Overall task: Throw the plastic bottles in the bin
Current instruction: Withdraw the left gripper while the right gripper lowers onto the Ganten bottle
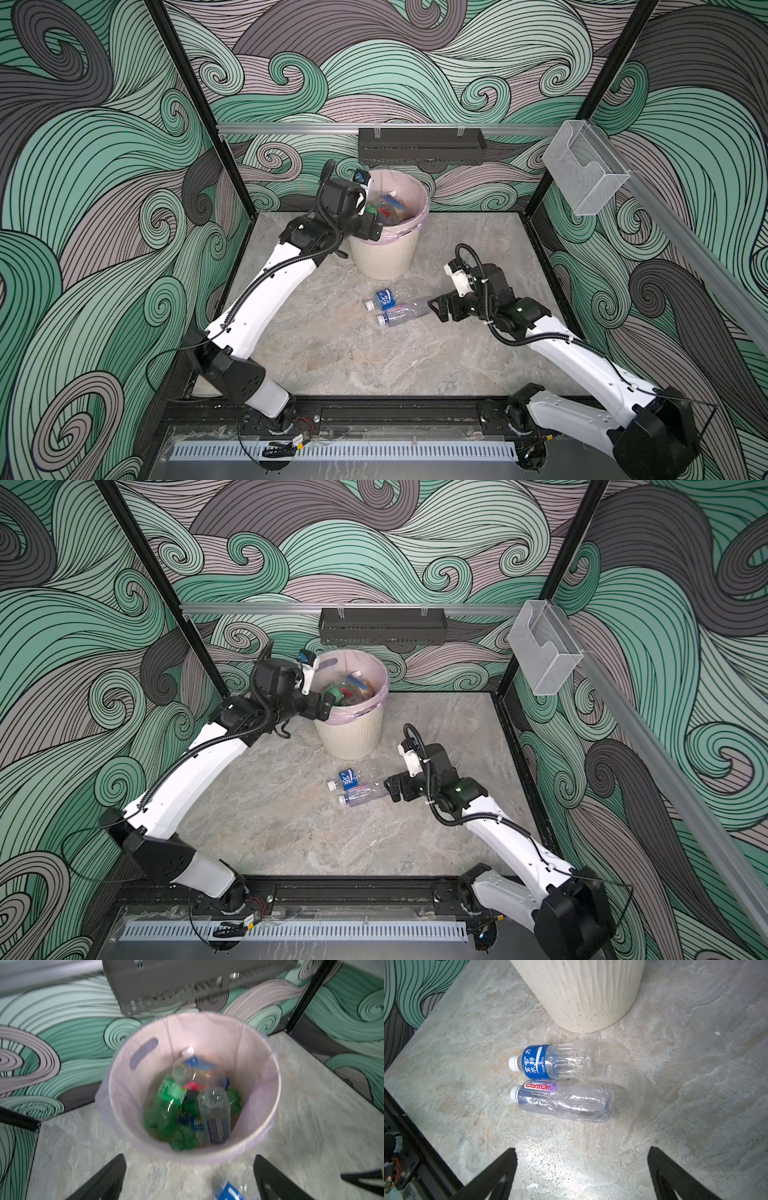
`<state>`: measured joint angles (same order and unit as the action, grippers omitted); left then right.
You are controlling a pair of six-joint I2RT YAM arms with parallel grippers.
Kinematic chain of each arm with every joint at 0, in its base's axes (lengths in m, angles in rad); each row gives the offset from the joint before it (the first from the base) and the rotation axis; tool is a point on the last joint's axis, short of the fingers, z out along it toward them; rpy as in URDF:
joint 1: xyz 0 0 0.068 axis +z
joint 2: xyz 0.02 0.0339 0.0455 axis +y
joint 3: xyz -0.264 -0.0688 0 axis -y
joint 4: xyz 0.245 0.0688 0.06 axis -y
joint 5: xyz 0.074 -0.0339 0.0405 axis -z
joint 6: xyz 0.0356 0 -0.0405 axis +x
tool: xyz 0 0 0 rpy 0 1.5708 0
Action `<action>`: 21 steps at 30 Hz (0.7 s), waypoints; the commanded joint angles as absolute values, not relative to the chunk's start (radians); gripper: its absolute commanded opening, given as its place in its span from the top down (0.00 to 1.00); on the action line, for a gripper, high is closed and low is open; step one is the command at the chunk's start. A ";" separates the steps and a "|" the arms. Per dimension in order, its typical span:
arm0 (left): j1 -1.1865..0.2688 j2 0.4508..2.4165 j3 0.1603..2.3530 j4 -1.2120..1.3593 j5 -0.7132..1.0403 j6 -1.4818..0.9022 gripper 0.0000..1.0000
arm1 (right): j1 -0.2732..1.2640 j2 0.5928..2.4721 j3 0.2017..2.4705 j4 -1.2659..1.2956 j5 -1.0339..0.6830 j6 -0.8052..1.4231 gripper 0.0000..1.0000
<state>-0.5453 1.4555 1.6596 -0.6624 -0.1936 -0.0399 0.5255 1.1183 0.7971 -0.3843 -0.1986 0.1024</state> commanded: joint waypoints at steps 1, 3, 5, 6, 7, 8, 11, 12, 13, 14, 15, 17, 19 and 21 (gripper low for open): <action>-0.542 1.272 1.558 -0.599 -0.202 -0.037 0.01 | 0.567 1.176 0.866 -0.410 -0.272 -0.026 0.06; -0.542 1.191 1.476 -0.635 -0.251 -0.047 0.02 | 0.614 1.224 0.900 -0.446 -0.240 -0.115 0.06; -0.540 1.109 1.393 -0.666 -0.290 -0.060 0.02 | 0.654 1.270 0.932 -0.472 -0.221 -0.187 0.05; -0.540 1.063 1.344 -0.677 -0.310 -0.070 0.01 | 0.670 1.296 0.949 -0.481 -0.219 -0.220 0.05; -0.540 1.021 1.300 -0.684 -0.325 -0.082 0.01 | 0.682 1.319 0.964 -0.489 -0.220 -0.243 0.04; -0.541 0.973 1.249 -0.692 -0.344 -0.098 0.01 | 0.696 1.346 0.983 -0.500 -0.221 -0.266 0.04; -0.538 0.841 1.113 -0.709 -0.372 -0.142 0.01 | 0.730 1.422 1.043 -0.539 -0.225 -0.329 0.04; -0.539 0.800 1.077 -0.719 -0.381 -0.155 0.01 | 0.740 1.452 1.061 -0.553 -0.222 -0.349 0.04; -0.539 0.771 1.050 -0.727 -0.389 -0.168 0.01 | 0.746 1.476 1.076 -0.565 -0.213 -0.367 0.03; -0.539 0.741 1.024 -0.741 -0.398 -0.183 0.01 | 0.756 1.503 1.094 -0.580 -0.205 -0.389 0.04; -0.538 0.715 1.002 -0.756 -0.402 -0.196 0.02 | 0.764 1.530 1.111 -0.591 -0.186 -0.408 0.04; -0.538 0.673 0.969 -0.782 -0.409 -0.219 0.02 | 0.777 1.574 1.144 -0.618 -0.153 -0.437 0.04; -0.539 0.637 0.942 -0.802 -0.416 -0.237 0.02 | 0.779 1.617 1.167 -0.633 -0.142 -0.454 0.07; -0.538 0.605 0.919 -0.805 -0.419 -0.248 0.02 | 0.780 1.663 1.186 -0.640 -0.140 -0.463 0.09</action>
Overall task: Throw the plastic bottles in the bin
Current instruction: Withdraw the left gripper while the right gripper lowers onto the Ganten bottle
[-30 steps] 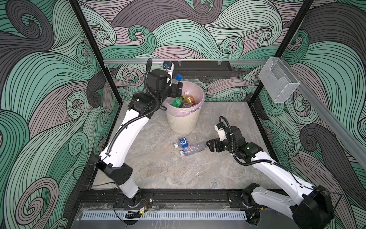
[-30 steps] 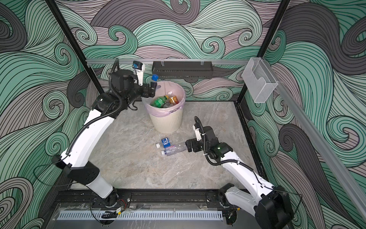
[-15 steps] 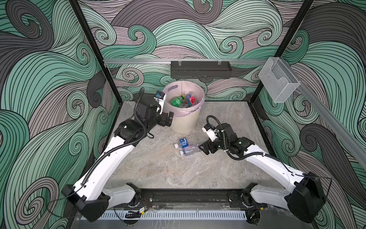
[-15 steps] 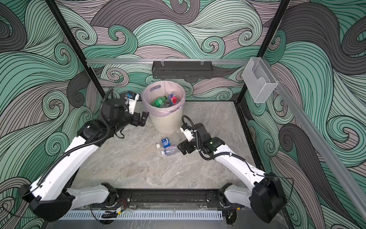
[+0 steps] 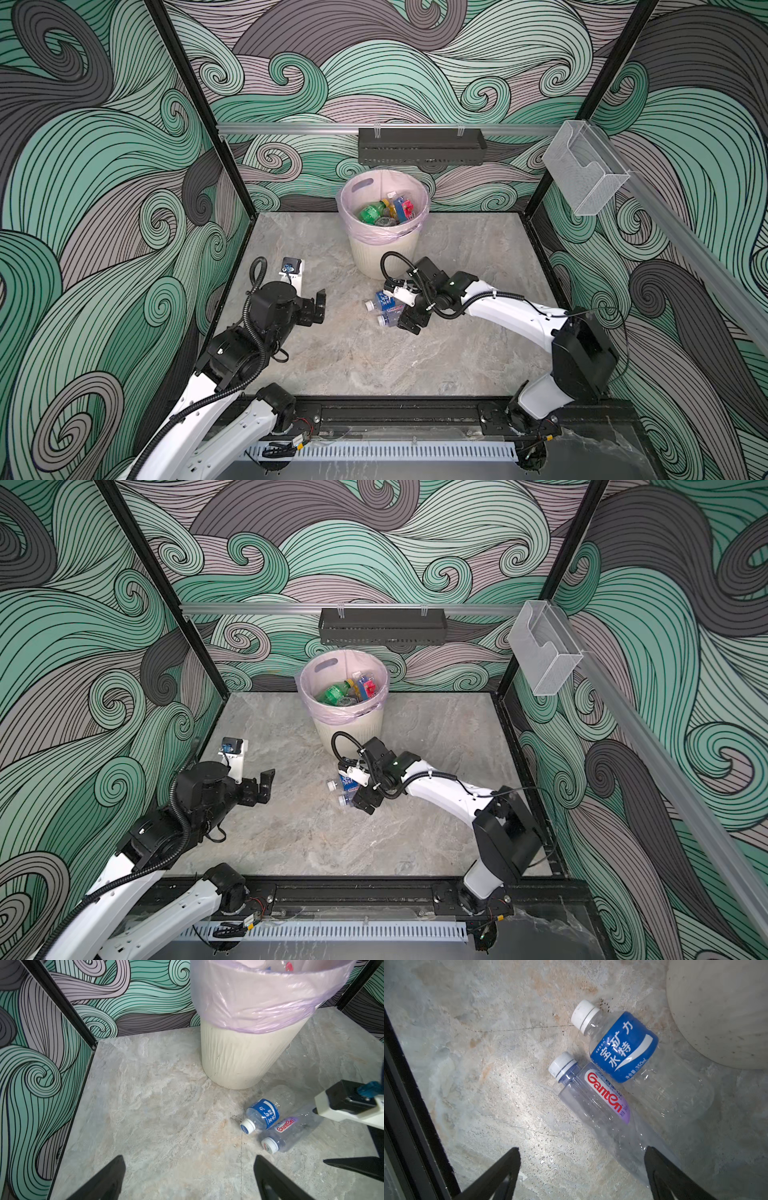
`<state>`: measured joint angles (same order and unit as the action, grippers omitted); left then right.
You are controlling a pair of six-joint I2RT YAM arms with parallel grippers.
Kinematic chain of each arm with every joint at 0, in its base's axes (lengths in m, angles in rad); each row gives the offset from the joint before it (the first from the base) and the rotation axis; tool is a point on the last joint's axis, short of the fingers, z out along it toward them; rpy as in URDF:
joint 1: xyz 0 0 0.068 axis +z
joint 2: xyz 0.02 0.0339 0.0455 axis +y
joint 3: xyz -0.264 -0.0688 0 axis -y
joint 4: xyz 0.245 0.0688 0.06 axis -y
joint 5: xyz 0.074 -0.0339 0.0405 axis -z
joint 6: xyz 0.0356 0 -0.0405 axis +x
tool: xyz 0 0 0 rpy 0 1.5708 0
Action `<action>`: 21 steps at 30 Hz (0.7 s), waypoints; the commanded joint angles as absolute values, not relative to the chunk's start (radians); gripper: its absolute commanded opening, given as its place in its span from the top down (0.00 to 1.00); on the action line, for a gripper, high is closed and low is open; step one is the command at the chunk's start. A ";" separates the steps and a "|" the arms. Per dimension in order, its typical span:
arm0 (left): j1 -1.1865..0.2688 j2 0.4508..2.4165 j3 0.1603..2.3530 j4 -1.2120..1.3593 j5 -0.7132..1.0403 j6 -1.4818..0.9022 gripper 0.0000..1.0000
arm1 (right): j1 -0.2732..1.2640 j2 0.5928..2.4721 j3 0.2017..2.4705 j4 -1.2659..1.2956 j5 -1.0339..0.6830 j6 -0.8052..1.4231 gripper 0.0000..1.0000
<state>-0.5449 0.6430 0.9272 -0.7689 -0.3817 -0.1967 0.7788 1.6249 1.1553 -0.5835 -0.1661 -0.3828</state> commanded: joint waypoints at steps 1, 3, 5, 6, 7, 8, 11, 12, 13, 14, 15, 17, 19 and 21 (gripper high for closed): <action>-0.539 0.595 0.911 -0.805 -0.420 -0.250 0.01 | 0.781 1.680 1.193 -0.640 -0.139 -0.465 0.10; -0.538 0.581 0.895 -0.804 -0.422 -0.250 0.01 | 0.782 1.717 1.205 -0.647 -0.138 -0.465 0.12; -0.539 0.578 0.887 -0.804 -0.422 -0.247 0.02 | 0.785 1.747 1.212 -0.644 -0.127 -0.462 0.12; -0.539 0.578 0.881 -0.804 -0.424 -0.246 0.02 | 0.785 1.761 1.215 -0.642 -0.125 -0.463 0.14; -0.538 0.580 0.878 -0.804 -0.426 -0.244 0.02 | 0.785 1.772 1.216 -0.641 -0.123 -0.462 0.14; -0.538 0.581 0.877 -0.804 -0.428 -0.244 0.01 | 0.787 1.783 1.218 -0.643 -0.116 -0.460 0.15; -0.538 0.588 0.873 -0.795 -0.430 -0.241 0.01 | 0.788 1.811 1.218 -0.629 -0.091 -0.457 0.16; -0.538 0.591 0.870 -0.792 -0.430 -0.241 0.01 | 0.789 1.820 1.219 -0.624 -0.086 -0.456 0.16; -0.539 0.591 0.867 -0.788 -0.429 -0.241 0.01 | 0.790 1.826 1.220 -0.622 -0.082 -0.454 0.16; -0.539 0.593 0.867 -0.785 -0.429 -0.241 0.01 | 0.790 1.833 1.221 -0.616 -0.083 -0.453 0.17; -0.538 0.595 0.866 -0.782 -0.428 -0.240 0.01 | 0.790 1.840 1.223 -0.611 -0.083 -0.450 0.17; -0.538 0.598 0.865 -0.776 -0.429 -0.239 0.01 | 0.793 1.853 1.229 -0.609 -0.083 -0.446 0.19; -0.538 0.602 0.863 -0.771 -0.429 -0.238 0.01 | 0.797 1.866 1.233 -0.605 -0.076 -0.446 0.20; -0.538 0.607 0.865 -0.766 -0.430 -0.235 0.01 | 0.800 1.878 1.236 -0.603 -0.070 -0.446 0.20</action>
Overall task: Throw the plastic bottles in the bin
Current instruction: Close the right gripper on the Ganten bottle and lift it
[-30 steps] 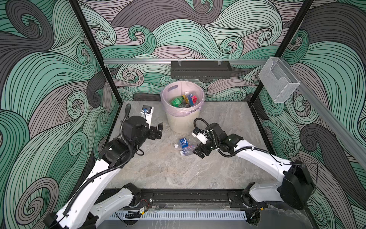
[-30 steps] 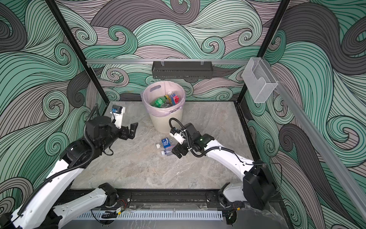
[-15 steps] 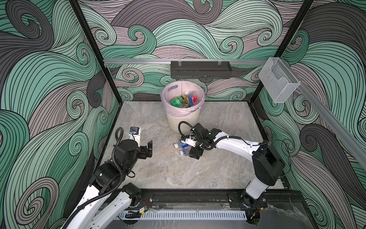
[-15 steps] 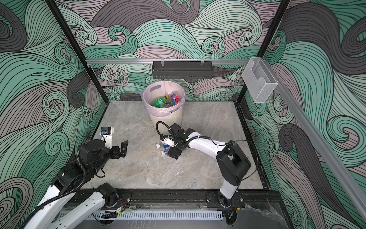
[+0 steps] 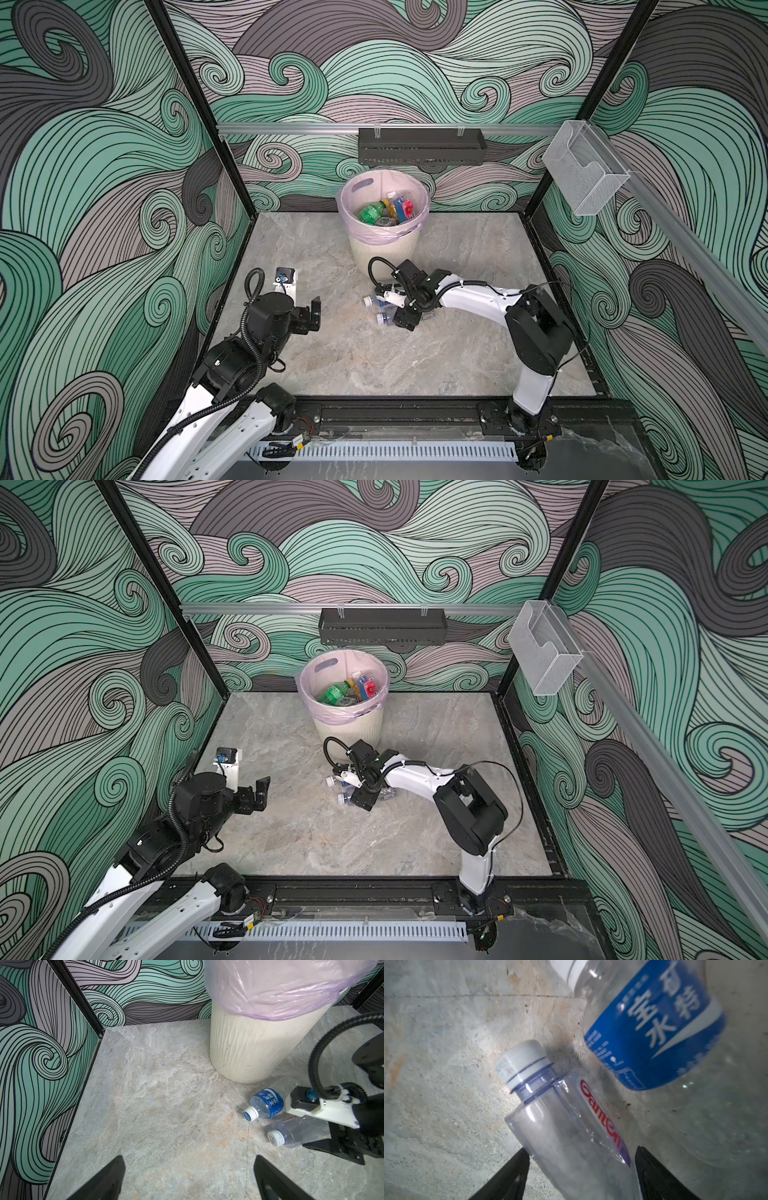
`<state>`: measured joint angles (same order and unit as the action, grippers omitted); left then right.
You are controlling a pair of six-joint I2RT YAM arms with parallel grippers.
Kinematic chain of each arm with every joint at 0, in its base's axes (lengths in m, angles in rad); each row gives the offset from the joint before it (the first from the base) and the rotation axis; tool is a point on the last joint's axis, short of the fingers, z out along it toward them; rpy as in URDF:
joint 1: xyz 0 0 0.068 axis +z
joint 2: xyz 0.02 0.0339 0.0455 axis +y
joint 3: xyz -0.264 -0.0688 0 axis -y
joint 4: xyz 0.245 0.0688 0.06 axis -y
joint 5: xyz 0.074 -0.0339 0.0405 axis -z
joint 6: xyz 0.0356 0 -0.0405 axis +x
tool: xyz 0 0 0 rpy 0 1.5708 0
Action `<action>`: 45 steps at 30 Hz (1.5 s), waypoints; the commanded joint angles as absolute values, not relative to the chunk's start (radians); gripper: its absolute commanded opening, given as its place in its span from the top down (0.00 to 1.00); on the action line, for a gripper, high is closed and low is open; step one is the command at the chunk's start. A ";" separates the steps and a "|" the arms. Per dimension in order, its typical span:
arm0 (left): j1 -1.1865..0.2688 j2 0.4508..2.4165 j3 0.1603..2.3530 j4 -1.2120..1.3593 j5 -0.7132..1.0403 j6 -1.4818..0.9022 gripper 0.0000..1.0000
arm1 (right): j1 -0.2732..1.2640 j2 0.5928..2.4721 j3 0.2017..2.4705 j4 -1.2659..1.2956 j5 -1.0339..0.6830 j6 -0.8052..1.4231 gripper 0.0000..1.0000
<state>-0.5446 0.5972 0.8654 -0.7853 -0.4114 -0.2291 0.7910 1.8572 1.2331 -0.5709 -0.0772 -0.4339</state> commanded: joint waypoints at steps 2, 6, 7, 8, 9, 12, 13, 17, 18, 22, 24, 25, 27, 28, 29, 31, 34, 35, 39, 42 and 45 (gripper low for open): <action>-0.538 0.612 0.866 -0.761 -0.429 -0.233 0.01 | 0.802 1.886 1.238 -0.601 -0.069 -0.447 0.20; -0.538 0.622 0.868 -0.754 -0.427 -0.228 0.01 | 0.805 1.898 1.239 -0.597 -0.067 -0.443 0.21; -0.538 0.624 0.868 -0.751 -0.425 -0.227 0.01 | 0.806 1.899 1.238 -0.597 -0.067 -0.441 0.21; -0.537 0.625 0.866 -0.747 -0.426 -0.227 0.01 | 0.807 1.900 1.238 -0.596 -0.069 -0.437 0.22; -0.537 0.627 0.866 -0.745 -0.426 -0.228 0.01 | 0.807 1.901 1.236 -0.595 -0.073 -0.433 0.22; -0.539 0.630 0.862 -0.738 -0.426 -0.230 0.01 | 0.808 1.899 1.231 -0.585 -0.097 -0.406 0.28; -0.538 0.630 0.861 -0.737 -0.426 -0.230 0.01 | 0.808 1.898 1.229 -0.582 -0.101 -0.397 0.30; -0.538 0.628 0.843 -0.729 -0.432 -0.233 0.01 | 0.808 1.899 1.229 -0.583 -0.110 -0.360 0.39; -0.537 0.627 0.838 -0.728 -0.435 -0.234 0.02 | 0.811 1.898 1.226 -0.584 -0.111 -0.354 0.40; -0.538 0.619 0.823 -0.724 -0.438 -0.244 0.01 | 0.813 1.877 1.209 -0.582 -0.119 -0.334 0.43; -0.537 0.614 0.817 -0.720 -0.441 -0.244 0.01 | 0.814 1.852 1.193 -0.574 -0.135 -0.322 0.43; -0.538 0.612 0.815 -0.718 -0.444 -0.244 0.01 | 0.814 1.836 1.184 -0.566 -0.147 -0.314 0.43; -0.538 0.611 0.812 -0.718 -0.446 -0.243 0.01 | 0.815 1.796 1.162 -0.547 -0.167 -0.293 0.44; -0.537 0.609 0.811 -0.718 -0.447 -0.242 0.01 | 0.813 1.773 1.150 -0.537 -0.171 -0.280 0.44; -0.537 0.609 0.809 -0.716 -0.447 -0.242 0.02 | 0.813 1.751 1.139 -0.525 -0.171 -0.264 0.45; -0.537 0.609 0.804 -0.711 -0.447 -0.243 0.01 | 0.812 1.716 1.125 -0.504 -0.150 -0.214 0.49; -0.537 0.612 0.796 -0.700 -0.446 -0.244 0.01 | 0.806 1.668 1.114 -0.489 -0.154 -0.149 0.53; -0.537 0.613 0.795 -0.697 -0.445 -0.242 0.01 | 0.803 1.650 1.107 -0.483 -0.158 -0.130 0.53; -0.538 0.619 0.792 -0.691 -0.438 -0.235 0.02 | 0.785 1.575 1.058 -0.432 -0.158 -0.063 0.52; -0.538 0.618 0.788 -0.685 -0.433 -0.224 0.01 | 0.758 1.512 0.995 -0.379 -0.159 -0.008 0.52; -0.537 0.617 0.784 -0.673 -0.433 -0.216 0.01 | 0.727 1.436 0.916 -0.301 -0.149 0.044 0.53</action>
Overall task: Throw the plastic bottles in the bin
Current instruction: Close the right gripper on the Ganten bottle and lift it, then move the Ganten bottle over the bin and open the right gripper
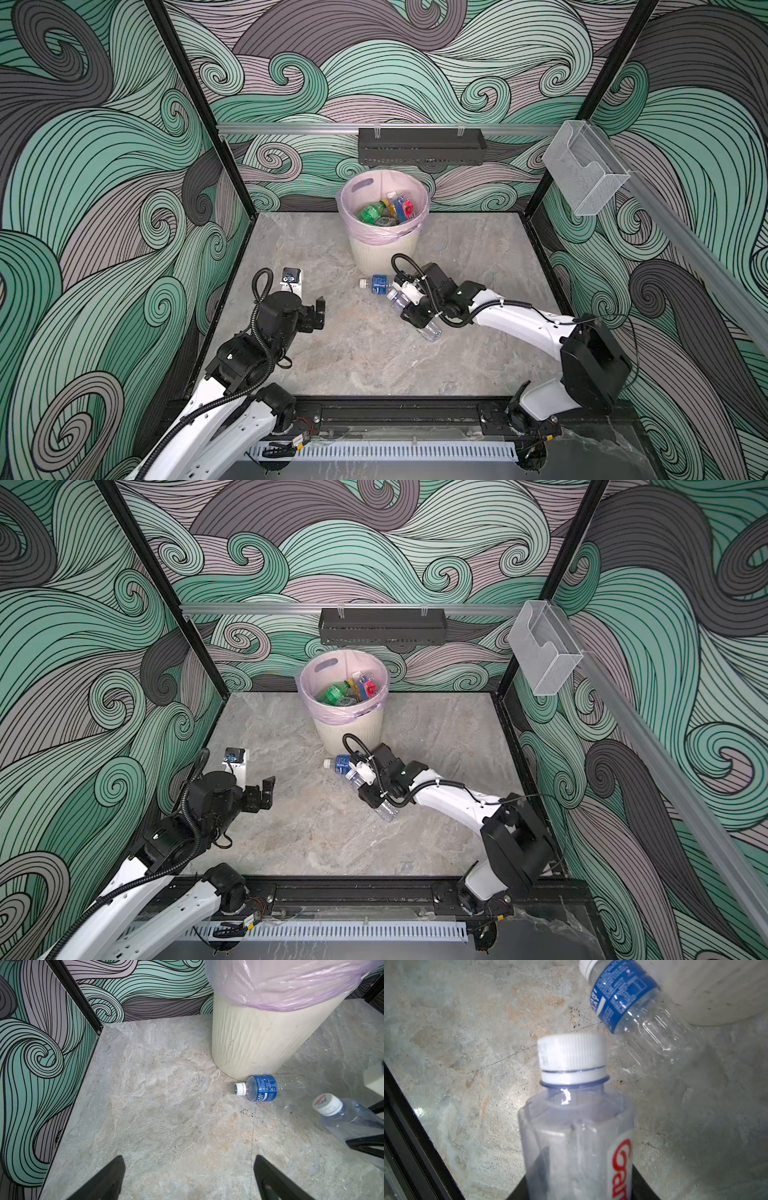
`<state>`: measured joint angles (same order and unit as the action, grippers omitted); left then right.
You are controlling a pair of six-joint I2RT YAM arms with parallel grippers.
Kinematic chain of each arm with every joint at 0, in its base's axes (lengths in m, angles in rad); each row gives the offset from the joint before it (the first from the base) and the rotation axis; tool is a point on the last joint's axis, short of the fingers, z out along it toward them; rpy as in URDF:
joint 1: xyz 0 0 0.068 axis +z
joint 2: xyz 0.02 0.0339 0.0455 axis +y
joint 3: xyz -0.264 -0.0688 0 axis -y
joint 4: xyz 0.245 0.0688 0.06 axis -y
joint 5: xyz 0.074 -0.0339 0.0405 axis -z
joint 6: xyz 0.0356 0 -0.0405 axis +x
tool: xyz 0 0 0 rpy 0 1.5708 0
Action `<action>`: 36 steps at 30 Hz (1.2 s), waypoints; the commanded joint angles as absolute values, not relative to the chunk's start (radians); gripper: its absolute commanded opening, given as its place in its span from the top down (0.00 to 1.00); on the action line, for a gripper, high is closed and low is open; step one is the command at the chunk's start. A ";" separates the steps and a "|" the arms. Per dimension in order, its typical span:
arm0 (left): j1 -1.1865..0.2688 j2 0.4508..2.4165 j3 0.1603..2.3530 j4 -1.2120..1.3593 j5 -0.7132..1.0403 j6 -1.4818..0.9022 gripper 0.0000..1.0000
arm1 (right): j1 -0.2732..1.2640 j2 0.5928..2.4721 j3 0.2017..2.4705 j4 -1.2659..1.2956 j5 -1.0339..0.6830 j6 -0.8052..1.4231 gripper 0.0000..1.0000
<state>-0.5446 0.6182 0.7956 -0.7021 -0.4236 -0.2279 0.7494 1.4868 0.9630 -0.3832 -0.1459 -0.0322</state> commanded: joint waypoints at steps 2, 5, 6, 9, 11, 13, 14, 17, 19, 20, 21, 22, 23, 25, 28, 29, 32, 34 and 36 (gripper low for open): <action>-0.537 0.622 0.781 -0.663 -0.431 -0.211 0.01 | 0.702 1.377 0.864 -0.258 -0.141 0.076 0.53; -0.537 0.639 0.776 -0.644 -0.428 -0.210 0.01 | 0.663 1.297 0.795 -0.196 -0.143 0.117 0.52; -0.537 0.647 0.774 -0.638 -0.424 -0.210 0.01 | 0.651 1.275 0.777 -0.180 -0.144 0.127 0.52; -0.537 0.679 0.767 -0.617 -0.412 -0.213 0.01 | 0.626 1.226 0.741 -0.158 -0.137 0.140 0.52; -0.537 0.698 0.766 -0.606 -0.408 -0.215 0.01 | 0.616 1.209 0.730 -0.158 -0.135 0.142 0.52; -0.538 0.714 0.764 -0.596 -0.405 -0.219 0.01 | 0.612 1.197 0.720 -0.156 -0.133 0.144 0.52; -0.537 0.720 0.762 -0.590 -0.404 -0.221 0.01 | 0.611 1.192 0.714 -0.151 -0.129 0.146 0.52; -0.537 0.735 0.759 -0.580 -0.403 -0.224 0.01 | 0.606 1.176 0.697 -0.137 -0.129 0.155 0.52; -0.538 0.740 0.757 -0.575 -0.401 -0.225 0.01 | 0.605 1.161 0.695 -0.133 -0.129 0.159 0.52; -0.536 0.743 0.755 -0.573 -0.401 -0.225 0.02 | 0.603 1.150 0.699 -0.137 -0.126 0.158 0.52; -0.536 0.745 0.755 -0.570 -0.401 -0.225 0.01 | 0.603 1.140 0.706 -0.144 -0.122 0.158 0.53; -0.536 0.747 0.755 -0.569 -0.401 -0.225 0.02 | 0.603 1.126 0.719 -0.158 -0.119 0.160 0.54; -0.537 0.750 0.755 -0.568 -0.402 -0.225 0.01 | 0.604 1.113 0.739 -0.178 -0.118 0.158 0.55; -0.536 0.755 0.755 -0.563 -0.401 -0.224 0.01 | 0.603 1.089 0.790 -0.221 -0.122 0.146 0.55; -0.536 0.763 0.752 -0.547 -0.399 -0.225 0.02 | 0.603 1.100 0.932 -0.306 -0.179 0.104 0.50; -0.536 0.767 0.749 -0.536 -0.396 -0.226 0.02 | 0.604 1.124 1.006 -0.340 -0.200 0.091 0.50; -0.534 0.786 0.745 -0.504 -0.384 -0.227 0.02 | 0.603 1.263 1.282 -0.400 -0.261 0.051 0.52; -0.534 0.799 0.751 -0.496 -0.373 -0.228 0.02 | 0.603 1.389 1.494 -0.402 -0.277 0.042 0.54; -0.534 0.805 0.755 -0.491 -0.367 -0.236 0.02 | 0.604 1.533 1.695 -0.372 -0.238 0.061 0.52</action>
